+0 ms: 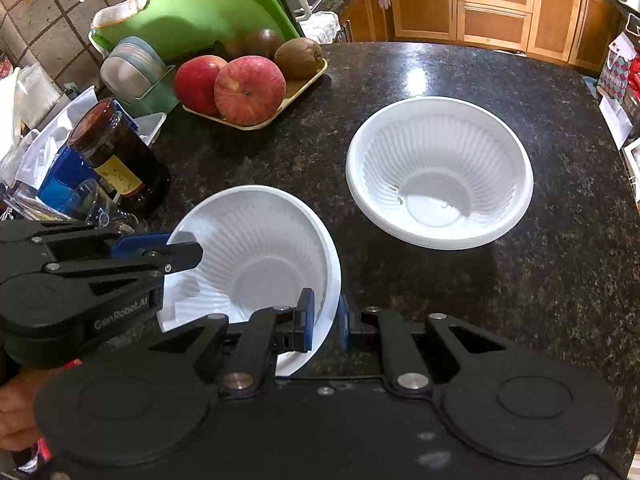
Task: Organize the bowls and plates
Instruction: 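Lift the second white bowl with the left gripper and carry it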
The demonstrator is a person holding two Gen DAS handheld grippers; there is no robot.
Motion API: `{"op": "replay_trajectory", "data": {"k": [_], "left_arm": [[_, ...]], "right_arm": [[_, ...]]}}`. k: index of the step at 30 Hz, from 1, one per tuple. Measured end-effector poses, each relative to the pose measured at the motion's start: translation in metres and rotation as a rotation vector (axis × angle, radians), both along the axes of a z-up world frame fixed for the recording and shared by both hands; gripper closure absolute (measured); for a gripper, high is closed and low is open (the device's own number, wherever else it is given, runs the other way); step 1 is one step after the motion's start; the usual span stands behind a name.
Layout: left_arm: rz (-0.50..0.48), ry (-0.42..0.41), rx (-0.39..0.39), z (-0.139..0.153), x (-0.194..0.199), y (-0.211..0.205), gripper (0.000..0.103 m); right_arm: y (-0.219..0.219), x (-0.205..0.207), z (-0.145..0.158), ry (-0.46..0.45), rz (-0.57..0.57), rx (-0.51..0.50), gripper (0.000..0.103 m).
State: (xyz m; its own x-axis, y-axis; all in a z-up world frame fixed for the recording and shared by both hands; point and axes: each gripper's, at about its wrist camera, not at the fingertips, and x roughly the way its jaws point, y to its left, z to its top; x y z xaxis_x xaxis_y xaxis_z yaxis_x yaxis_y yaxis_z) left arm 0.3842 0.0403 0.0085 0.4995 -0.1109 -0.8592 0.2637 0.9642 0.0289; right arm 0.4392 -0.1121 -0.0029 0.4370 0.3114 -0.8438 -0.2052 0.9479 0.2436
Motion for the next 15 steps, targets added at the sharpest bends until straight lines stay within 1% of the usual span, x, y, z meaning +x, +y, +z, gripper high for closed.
{"op": "replay_trajectory", "data": {"k": [8,15], "left_arm": [[-0.003,-0.034,0.001,0.012,-0.011,-0.002,0.082],[-0.009,-0.055,-0.007,0.022,-0.022,-0.003,0.082]], "right_arm": [[-0.001,-0.009,0.008,-0.025,-0.006,-0.002,0.088],[-0.006,-0.028,0.021,-0.056,-0.012,0.008,0.088]]}}
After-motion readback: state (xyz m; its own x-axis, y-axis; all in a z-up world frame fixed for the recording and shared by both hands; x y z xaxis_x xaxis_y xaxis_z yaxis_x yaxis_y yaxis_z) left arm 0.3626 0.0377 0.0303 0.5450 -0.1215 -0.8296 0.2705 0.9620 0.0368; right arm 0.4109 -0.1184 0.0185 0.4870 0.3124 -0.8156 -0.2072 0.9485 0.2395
